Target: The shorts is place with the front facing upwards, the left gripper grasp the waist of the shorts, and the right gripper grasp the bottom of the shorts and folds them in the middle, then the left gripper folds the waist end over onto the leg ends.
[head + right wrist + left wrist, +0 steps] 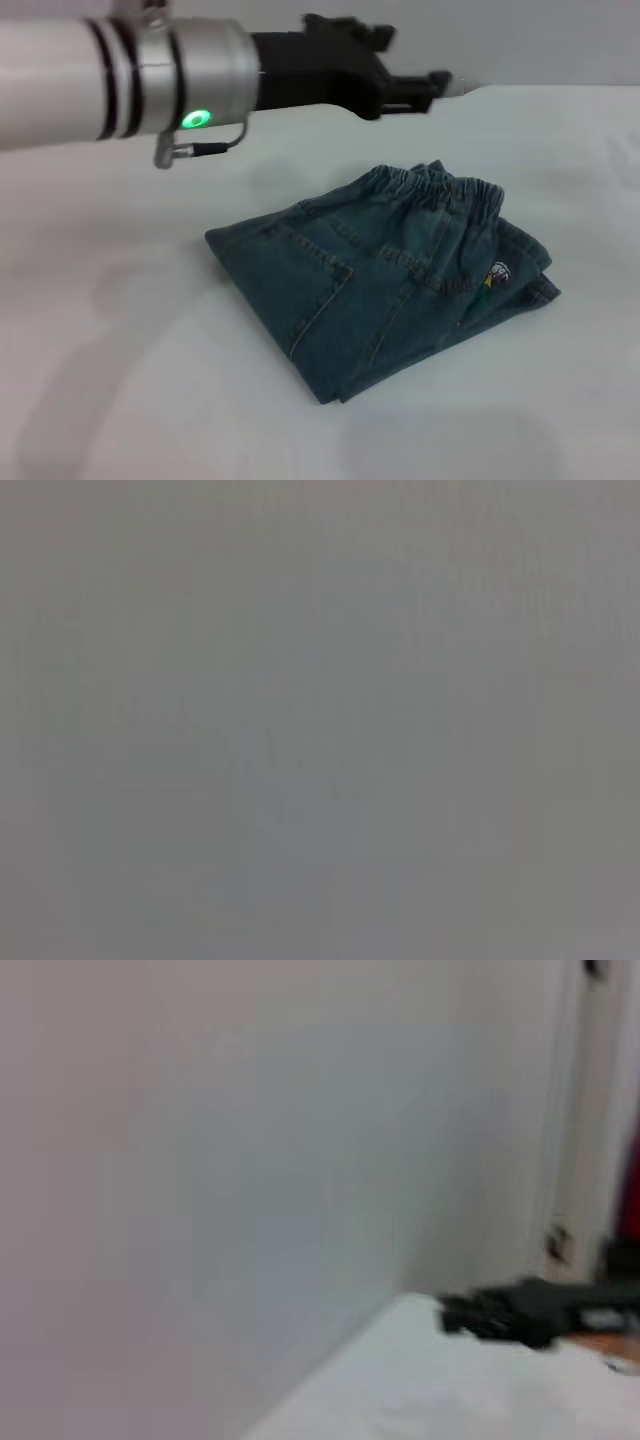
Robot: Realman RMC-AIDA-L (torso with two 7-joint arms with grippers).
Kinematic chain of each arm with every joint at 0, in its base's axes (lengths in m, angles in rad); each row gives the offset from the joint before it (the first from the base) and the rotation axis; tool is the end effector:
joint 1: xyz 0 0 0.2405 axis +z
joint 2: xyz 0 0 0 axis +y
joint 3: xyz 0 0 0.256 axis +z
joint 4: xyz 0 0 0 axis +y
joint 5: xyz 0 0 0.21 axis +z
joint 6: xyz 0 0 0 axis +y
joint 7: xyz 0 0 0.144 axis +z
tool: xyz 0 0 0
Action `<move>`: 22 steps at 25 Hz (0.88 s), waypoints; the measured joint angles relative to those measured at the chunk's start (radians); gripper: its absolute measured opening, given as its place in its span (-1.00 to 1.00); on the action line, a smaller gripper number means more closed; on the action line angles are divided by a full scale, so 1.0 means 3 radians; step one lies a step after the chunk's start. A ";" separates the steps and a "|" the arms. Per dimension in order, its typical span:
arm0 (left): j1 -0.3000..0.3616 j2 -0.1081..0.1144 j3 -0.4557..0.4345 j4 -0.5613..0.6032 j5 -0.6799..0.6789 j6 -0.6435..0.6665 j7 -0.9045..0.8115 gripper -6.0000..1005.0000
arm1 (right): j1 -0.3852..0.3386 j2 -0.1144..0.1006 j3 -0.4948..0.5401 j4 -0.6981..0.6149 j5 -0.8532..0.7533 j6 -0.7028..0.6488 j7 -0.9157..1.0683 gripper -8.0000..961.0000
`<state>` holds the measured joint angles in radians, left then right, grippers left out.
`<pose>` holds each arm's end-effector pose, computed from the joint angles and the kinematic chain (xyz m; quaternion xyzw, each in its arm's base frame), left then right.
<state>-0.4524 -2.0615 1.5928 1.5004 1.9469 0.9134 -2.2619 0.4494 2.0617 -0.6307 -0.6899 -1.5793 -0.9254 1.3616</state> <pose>-0.0776 0.3623 -0.0089 -0.9402 -0.1573 -0.1994 0.2268 0.3327 0.3867 0.0858 -0.7534 0.3405 0.2725 0.4920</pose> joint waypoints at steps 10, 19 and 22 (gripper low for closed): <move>0.0853 -0.0013 -0.0004 -0.0543 -0.2550 -0.0598 0.2280 0.67 | 0.0005 0.0010 0.0177 0.0142 0.0310 0.0012 -0.0636 -0.29; 0.0712 -0.0020 -0.0045 -0.2613 -0.5175 0.1137 0.4635 0.67 | 0.0021 0.0010 0.0180 0.0377 0.0742 0.0005 -0.1232 -0.29; 0.0648 -0.0044 0.0017 -0.3189 -0.5668 0.1529 0.5100 0.67 | 0.0024 0.0010 0.0180 0.0417 0.0844 0.0001 -0.1351 -0.29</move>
<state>-0.2580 -2.0747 1.5977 0.5436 0.2464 1.3721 -0.7319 0.4567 2.0646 -0.5766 -0.5648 -1.3261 -0.9252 0.9564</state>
